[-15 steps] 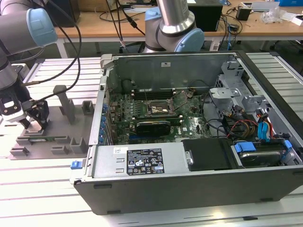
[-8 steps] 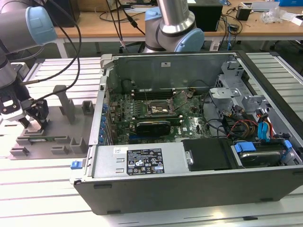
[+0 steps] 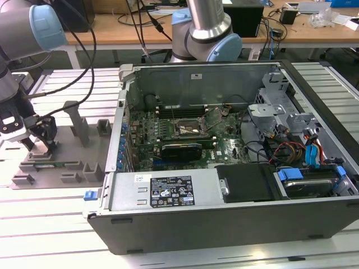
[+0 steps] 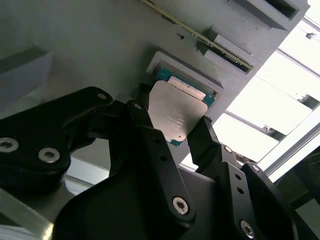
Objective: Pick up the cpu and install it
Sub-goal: 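Pick up the cpu and move it towards the insertion slot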
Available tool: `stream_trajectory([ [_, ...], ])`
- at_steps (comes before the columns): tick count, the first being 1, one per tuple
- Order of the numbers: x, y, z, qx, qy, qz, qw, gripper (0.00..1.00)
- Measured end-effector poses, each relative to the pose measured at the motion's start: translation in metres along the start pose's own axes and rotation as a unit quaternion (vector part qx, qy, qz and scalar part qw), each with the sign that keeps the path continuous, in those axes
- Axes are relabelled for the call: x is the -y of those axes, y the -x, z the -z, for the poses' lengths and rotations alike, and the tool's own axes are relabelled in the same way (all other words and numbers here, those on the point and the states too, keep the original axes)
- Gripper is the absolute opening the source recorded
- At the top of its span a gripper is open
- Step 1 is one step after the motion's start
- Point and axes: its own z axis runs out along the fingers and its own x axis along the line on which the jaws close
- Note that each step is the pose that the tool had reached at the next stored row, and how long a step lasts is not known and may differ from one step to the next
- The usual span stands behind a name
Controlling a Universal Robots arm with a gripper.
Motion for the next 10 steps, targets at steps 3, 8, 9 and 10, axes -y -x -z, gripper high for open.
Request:
stream_trajectory([
  [3, -0.0002, 0.0001, 0.0069, 0.0000, 0.0000, 0.000, 1.0000, 0.55],
  [8, -0.0006, 0.0005, 0.0198, 0.0000, 0.0000, 0.000, 1.0000, 0.55],
  [9, -0.0006, 0.0006, 0.0224, 0.0001, 0.0000, 0.000, 1.0000, 0.55],
  [10, -0.0007, 0.0006, 0.0251, 0.0000, 0.0000, 0.000, 1.0000, 0.55],
])
